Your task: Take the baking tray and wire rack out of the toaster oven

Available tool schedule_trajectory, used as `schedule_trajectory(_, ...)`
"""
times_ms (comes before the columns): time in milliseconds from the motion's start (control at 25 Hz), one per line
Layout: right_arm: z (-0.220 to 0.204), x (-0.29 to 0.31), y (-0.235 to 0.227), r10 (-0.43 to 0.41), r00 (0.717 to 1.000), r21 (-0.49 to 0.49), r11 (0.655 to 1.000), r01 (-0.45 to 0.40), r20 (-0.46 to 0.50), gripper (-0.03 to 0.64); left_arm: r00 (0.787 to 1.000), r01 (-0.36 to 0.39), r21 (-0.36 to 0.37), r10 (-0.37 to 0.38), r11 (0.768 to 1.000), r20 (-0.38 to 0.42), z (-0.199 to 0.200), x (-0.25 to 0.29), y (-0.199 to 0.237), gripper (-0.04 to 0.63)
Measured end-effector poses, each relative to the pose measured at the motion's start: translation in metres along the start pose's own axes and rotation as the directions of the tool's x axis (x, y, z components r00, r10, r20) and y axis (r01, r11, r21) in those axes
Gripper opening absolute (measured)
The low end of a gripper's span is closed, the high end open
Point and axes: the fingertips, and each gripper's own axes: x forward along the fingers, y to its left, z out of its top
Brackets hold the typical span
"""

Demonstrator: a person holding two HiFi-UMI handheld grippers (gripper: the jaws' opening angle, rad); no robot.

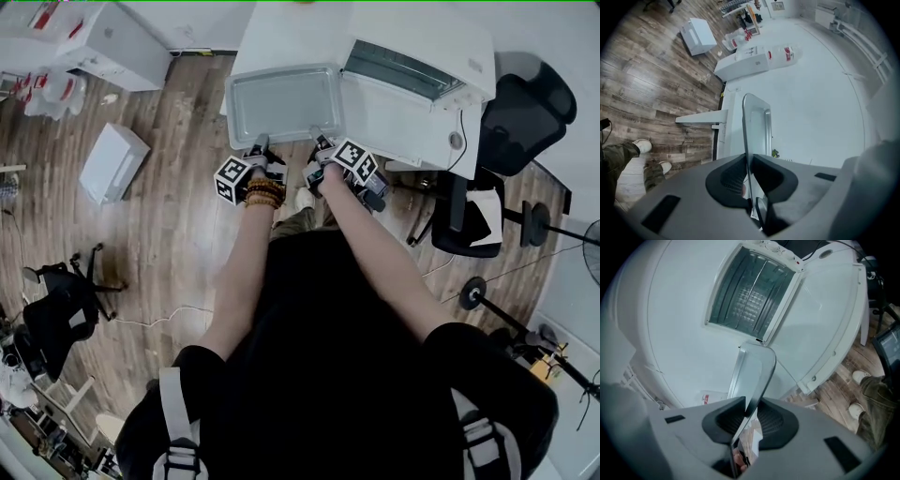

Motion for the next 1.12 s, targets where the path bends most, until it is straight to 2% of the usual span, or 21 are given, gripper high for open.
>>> schedule_trajectory(440, -0.006, 0.043, 0.014, -0.013, 0.997, -0.019, 1.000, 0.012, -0.082, 0.089, 0.998, -0.021, -0.037, 0.023, 0.999, 0.061, 0.034, 0.012, -0.001, 0.058)
schedule_trajectory(800, 0.007, 0.088, 0.015, -0.028, 0.989, -0.014, 1.000, 0.027, -0.142, 0.089, 0.995, -0.065, -0.047, 0.069, 0.997, 0.078, 0.054, 0.046, -0.002, 0.060)
schedule_trajectory(1120, 0.022, 0.115, 0.010, -0.080, 0.980, -0.026, 0.997, 0.076, -0.180, 0.104, 0.992, -0.092, -0.058, 0.097, 0.994, 0.083, 0.063, 0.075, -0.004, 0.061)
